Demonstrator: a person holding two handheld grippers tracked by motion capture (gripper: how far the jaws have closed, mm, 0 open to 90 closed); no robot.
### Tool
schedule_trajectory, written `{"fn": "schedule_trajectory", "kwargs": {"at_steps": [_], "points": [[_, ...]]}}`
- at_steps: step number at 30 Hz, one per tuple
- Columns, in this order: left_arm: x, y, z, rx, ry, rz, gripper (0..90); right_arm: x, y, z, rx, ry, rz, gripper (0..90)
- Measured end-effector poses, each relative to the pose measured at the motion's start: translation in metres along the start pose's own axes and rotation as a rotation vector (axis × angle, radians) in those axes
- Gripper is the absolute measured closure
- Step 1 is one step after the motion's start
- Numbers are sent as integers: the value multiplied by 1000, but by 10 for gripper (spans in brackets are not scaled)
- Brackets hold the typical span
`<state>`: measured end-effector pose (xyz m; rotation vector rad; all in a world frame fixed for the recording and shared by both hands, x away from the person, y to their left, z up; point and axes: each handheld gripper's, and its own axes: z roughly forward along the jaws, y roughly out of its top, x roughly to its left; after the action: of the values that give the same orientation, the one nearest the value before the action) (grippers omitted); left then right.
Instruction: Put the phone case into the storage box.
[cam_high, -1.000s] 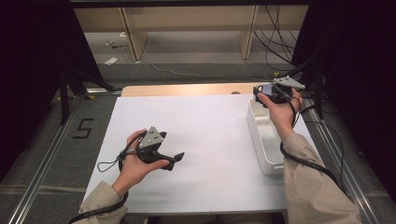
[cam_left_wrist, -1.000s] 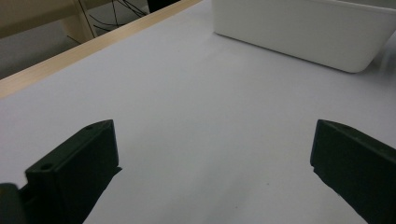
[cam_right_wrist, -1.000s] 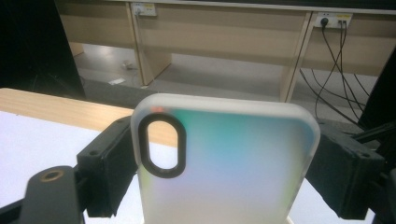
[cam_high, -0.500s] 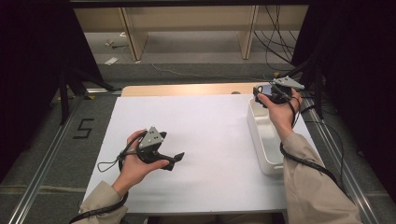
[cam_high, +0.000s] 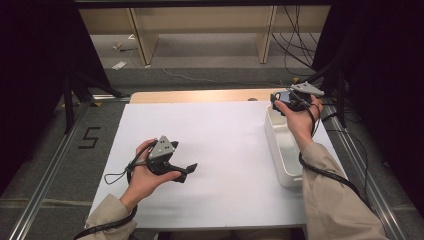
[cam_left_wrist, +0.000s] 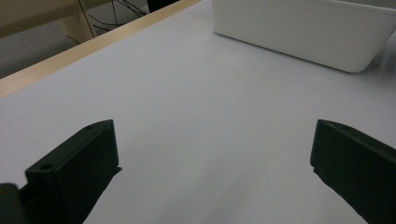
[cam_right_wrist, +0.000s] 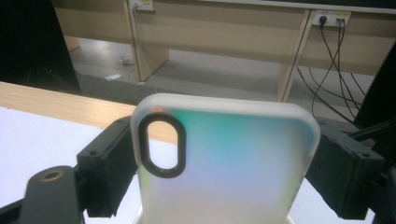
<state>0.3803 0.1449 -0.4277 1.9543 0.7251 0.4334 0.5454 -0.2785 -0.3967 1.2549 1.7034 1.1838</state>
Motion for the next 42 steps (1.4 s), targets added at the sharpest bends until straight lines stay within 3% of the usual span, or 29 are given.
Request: {"fn": "schedule_trajectory", "kwargs": {"at_steps": [42], "points": [[0,0,0,-1,0,-1,5,4,-6,10,24,-9,-23,178]]}}
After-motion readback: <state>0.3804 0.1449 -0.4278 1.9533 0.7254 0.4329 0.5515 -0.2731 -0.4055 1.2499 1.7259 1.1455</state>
